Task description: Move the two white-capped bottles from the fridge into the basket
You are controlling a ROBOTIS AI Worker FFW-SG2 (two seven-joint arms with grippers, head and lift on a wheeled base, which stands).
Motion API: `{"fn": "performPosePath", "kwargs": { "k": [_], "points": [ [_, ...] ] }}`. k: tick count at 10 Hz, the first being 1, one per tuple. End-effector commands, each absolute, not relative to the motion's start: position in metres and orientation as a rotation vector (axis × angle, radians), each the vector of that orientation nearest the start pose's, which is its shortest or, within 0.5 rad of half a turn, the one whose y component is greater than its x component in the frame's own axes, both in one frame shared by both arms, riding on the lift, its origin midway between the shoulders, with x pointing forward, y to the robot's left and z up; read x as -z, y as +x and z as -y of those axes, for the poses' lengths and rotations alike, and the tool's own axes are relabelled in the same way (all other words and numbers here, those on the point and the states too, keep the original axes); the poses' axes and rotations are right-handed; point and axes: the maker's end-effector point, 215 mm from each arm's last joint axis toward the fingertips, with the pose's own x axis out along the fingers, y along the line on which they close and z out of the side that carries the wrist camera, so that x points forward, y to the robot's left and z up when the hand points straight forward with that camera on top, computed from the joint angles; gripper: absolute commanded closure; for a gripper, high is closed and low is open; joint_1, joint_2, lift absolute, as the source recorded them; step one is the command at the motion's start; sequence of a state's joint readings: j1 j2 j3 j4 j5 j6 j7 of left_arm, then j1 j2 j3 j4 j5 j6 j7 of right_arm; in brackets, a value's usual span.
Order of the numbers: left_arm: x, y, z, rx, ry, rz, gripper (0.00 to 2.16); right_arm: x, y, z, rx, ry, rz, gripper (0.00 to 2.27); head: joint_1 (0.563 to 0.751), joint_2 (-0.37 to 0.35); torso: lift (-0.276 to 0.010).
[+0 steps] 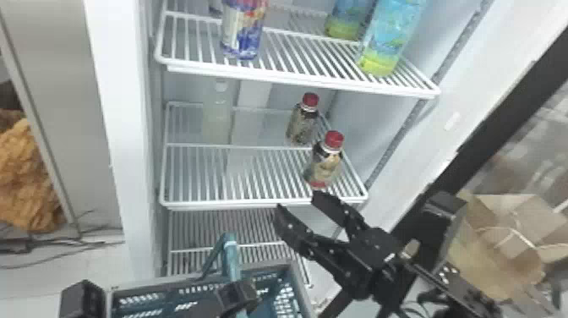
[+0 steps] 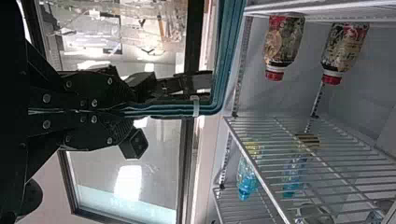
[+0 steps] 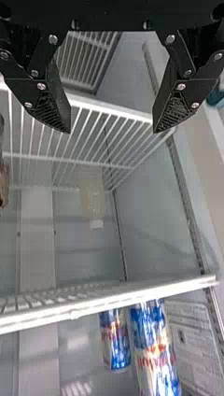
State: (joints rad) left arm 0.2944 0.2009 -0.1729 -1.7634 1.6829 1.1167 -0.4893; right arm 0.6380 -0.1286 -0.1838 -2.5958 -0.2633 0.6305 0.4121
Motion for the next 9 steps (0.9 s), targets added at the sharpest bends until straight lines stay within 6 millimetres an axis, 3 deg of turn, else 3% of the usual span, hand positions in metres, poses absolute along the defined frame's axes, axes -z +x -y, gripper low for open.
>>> {"fn": "performPosePath", "kwargs": {
  "k": [1, 5, 9],
  "points": [
    [0.291, 0.273, 0.040, 1.268, -1.661, -0.820, 1.12, 0.255, 0.396, 0.173, -0.465, 0.075, -0.162, 0.39, 0.695, -0.350, -0.260],
    [0.290, 0.272, 0.041, 1.272, -1.664, -0.821, 1.12, 0.258, 0.441, 0.163, -0.480, 0.089, -0.062, 0.12, 0.695, -0.339, -0.260],
    [0.286, 0.272, 0.045, 1.287, -1.657, -0.822, 1.12, 0.265, 0.504, 0.157, -0.467, 0.097, 0.050, 0.09, 0.695, -0.307, -0.260]
  ]
}}
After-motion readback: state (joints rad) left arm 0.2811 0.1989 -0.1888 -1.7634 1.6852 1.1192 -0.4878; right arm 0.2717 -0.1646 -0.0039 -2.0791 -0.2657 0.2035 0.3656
